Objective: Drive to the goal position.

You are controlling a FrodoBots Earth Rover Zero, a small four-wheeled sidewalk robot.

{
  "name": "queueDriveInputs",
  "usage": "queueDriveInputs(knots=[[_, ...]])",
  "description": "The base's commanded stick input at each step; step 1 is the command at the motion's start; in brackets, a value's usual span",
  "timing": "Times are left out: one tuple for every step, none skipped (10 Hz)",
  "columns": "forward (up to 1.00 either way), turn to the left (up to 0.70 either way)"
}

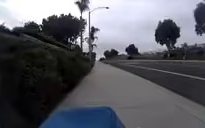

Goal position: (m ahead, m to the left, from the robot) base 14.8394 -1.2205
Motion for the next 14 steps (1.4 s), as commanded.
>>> queueDriveInputs(knots=[[1.00, 0.00], [1.00, 0.00], [1.00, 0.00], [1.00, 0.00], [1.00, 0.00], [1.00, 0.27], [1.00, 0.27], [1.00, 0.16], [1.00, 0.00], [1.00, 0.00], [1.00, 0.00], [1.00, 0.00], [1.00, 0.00], [1.00, 0.00]])
